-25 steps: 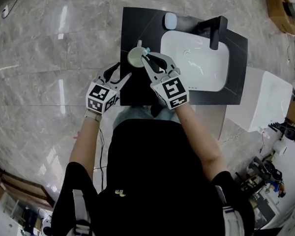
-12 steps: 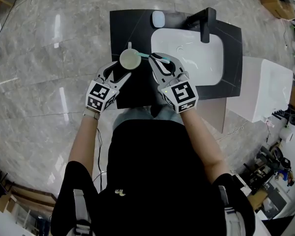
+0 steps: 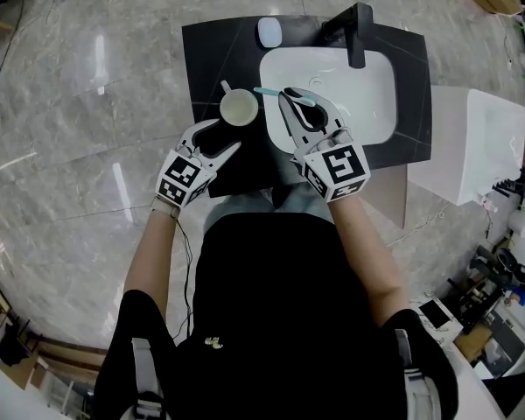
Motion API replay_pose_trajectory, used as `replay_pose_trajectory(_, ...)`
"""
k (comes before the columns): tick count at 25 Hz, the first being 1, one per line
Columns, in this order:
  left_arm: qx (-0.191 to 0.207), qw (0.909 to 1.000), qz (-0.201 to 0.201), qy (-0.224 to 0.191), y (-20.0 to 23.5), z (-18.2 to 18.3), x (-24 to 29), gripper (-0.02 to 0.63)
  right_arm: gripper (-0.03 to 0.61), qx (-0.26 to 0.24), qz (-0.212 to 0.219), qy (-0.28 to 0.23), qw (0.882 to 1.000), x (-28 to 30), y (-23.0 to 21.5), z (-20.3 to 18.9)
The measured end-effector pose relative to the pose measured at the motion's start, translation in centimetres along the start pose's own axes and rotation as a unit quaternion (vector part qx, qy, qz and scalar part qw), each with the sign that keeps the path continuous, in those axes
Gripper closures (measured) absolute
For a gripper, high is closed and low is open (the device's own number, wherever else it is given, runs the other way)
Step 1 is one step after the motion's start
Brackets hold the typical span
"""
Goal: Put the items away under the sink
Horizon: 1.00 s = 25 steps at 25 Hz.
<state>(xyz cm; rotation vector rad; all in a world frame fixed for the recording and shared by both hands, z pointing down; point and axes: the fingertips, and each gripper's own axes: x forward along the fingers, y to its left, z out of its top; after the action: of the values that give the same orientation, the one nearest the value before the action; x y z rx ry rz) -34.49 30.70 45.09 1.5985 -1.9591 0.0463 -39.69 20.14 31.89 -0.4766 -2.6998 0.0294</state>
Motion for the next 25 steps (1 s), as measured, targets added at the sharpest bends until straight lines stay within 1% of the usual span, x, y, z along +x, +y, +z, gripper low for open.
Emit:
replay_pose_trajectory(2, 0.003, 1.0, 0.002, 0.002, 0.8, -0.1, -0.5, 0.37, 0.528, 0.003, -0.009, -0.004, 1.0, -0.4, -0.6, 0.4)
replay_pose_trajectory(8, 0.006, 0.9994, 0.034, 0.008, 5.5, 0.6, -1.7, 0.37, 0.528, 0.015, -0.038, -0.008, 0.999, -1.8, -1.9, 0.5)
replay_pose_trajectory(14, 0.029, 0.998, 0.055, 0.017, 9.3, 1.6, -0.4, 0.37, 0.528, 0.022, -0.067, -0.004, 0.997, -3.7, -3.0, 0.2)
replay_pose_trajectory(18, 0.035, 0.9973, 0.063, 0.017, 10.8, 2.0, 1.1, 0.37, 0.528, 0.026, -0.089, -0.001, 0.996, -5.2, -3.7, -0.5)
replay_pose_trajectory(21, 0.028, 0.9973, 0.067, 0.007, 11.6, 2.5, 2.0, 0.37, 0.528, 0.032, -0.101, 0.004, 0.994, -6.1, -4.0, -1.0)
replay_pose_trajectory(25, 0.021, 0.9978, 0.062, -0.007, 12.1, 3.2, 3.1, 0.37, 0.528, 0.03, -0.113, 0.008, 0.993, -6.9, -4.3, -1.4)
